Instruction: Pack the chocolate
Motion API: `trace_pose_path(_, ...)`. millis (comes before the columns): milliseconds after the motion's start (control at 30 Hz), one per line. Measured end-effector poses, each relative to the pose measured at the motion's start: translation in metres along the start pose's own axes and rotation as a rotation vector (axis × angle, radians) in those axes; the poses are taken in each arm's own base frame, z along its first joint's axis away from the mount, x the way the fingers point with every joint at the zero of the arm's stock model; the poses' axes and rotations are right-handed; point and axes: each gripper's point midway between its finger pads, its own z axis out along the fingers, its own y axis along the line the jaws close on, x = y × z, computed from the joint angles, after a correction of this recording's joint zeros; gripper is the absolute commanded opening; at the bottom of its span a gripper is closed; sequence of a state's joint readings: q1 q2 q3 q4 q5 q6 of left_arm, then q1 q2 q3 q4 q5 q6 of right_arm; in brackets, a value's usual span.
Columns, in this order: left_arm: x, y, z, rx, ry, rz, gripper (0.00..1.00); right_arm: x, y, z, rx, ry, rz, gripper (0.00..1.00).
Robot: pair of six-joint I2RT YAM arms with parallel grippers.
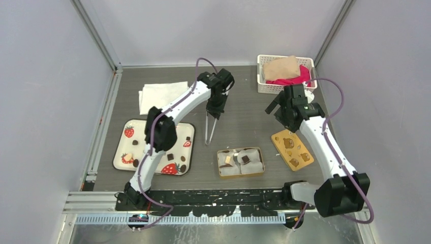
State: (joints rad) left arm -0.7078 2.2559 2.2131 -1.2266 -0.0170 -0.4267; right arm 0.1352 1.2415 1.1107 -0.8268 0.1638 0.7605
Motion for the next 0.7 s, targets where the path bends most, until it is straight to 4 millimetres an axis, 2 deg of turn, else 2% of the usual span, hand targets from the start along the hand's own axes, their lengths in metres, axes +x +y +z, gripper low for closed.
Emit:
trace_pose_path(100, -0.011, -0.001, 0.041, 0.004, 0.032, 0.013, 0.00, -0.004, -0.006, -0.016, -0.004, -0.037, 0.004, 0.99)
trace_pose_path(133, -0.013, 0.000, 0.052, 0.003, 0.042, 0.017, 0.05, -0.005, -0.008, -0.020, -0.004, -0.047, 0.005, 0.99)
trace_pose_path(200, -0.008, 0.002, 0.068, 0.000, 0.073, 0.019, 0.24, -0.005, -0.014, -0.029, 0.000, -0.068, 0.006, 0.99)
trace_pose_path(233, -0.006, 0.004, 0.072, -0.003, 0.083, 0.020, 0.35, -0.005, -0.017, -0.032, 0.005, -0.073, 0.007, 0.99)
trace_pose_path(300, -0.006, 0.006, 0.075, -0.010, 0.088, 0.020, 0.51, -0.004, -0.021, -0.035, 0.014, -0.077, 0.006, 0.99)
trace_pose_path(400, -0.011, 0.005, 0.072, -0.006, 0.070, 0.020, 0.64, -0.003, -0.024, -0.036, 0.026, -0.075, 0.004, 0.99)
trace_pose_path(500, -0.017, 0.004, 0.063, -0.014, 0.035, 0.025, 0.68, -0.002, -0.025, -0.036, 0.031, -0.070, 0.002, 0.99)
trace_pose_path(567, -0.020, 0.003, 0.052, -0.015, 0.001, 0.026, 0.71, -0.001, -0.025, -0.035, 0.034, -0.067, 0.002, 0.99)
trace_pose_path(700, -0.013, 0.007, 0.013, -0.015, -0.075, 0.027, 0.76, 0.000, -0.025, -0.031, 0.041, -0.057, -0.001, 0.99)
